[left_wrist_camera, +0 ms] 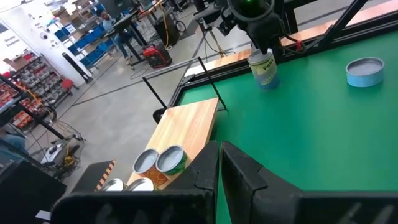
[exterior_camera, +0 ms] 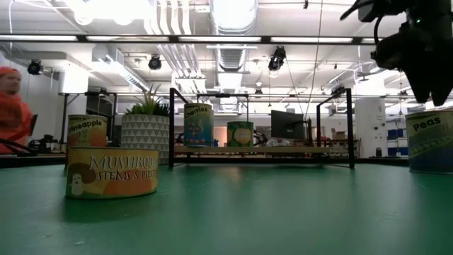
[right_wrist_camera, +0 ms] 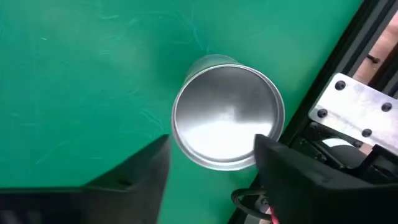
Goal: Pick and place cans onto a shelf
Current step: Put the canned peas on the shelf
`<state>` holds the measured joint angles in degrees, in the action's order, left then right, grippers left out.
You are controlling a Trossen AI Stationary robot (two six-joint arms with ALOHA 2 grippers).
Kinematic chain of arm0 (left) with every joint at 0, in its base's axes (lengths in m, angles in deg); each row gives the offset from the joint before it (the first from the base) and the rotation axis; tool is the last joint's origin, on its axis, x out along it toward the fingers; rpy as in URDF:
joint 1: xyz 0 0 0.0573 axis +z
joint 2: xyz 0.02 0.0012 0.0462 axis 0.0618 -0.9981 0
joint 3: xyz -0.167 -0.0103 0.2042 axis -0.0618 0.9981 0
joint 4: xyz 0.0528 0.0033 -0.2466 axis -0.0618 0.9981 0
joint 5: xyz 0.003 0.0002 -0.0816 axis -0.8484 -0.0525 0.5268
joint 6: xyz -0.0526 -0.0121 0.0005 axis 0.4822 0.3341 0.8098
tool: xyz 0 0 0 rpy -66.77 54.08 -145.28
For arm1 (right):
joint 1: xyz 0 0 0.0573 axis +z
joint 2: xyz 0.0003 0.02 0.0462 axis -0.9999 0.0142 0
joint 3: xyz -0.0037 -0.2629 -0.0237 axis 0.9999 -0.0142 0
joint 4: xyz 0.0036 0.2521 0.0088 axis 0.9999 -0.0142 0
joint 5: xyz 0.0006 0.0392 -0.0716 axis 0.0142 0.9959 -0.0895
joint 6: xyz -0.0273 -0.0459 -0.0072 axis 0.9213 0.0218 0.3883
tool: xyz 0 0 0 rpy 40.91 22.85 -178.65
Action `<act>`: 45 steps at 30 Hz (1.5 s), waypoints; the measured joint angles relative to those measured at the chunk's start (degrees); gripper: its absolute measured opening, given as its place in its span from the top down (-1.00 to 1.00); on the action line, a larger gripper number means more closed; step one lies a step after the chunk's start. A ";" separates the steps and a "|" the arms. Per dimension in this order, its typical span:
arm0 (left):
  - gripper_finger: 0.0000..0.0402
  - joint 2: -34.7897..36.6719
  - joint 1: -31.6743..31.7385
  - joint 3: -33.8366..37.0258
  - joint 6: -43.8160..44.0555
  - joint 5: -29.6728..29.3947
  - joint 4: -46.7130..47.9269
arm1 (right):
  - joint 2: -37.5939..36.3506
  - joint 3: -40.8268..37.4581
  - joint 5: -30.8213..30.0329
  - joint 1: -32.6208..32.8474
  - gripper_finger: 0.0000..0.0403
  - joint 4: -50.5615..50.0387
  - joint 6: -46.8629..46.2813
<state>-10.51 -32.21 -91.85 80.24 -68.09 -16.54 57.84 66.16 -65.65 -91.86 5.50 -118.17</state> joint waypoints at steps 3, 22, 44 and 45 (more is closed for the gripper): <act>1.00 0.00 0.00 0.00 -0.60 0.00 0.01 | 1.83 -0.03 -1.10 -0.45 -0.40 -0.02 0.00; 1.00 0.00 0.00 0.00 -1.64 0.00 0.09 | 4.80 -2.31 -2.93 -1.12 -0.85 0.29 1.55; 1.00 0.00 0.00 0.00 -1.63 0.00 -0.60 | 5.63 -0.19 -2.51 -1.12 -0.58 4.76 3.82; 1.00 0.00 0.00 0.00 -1.63 0.00 -0.59 | 5.87 1.07 -2.49 -1.10 -0.61 4.73 4.16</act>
<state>-10.51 -32.21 -91.85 78.61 -68.09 -17.14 63.71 67.23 -68.14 -92.95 10.22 -114.01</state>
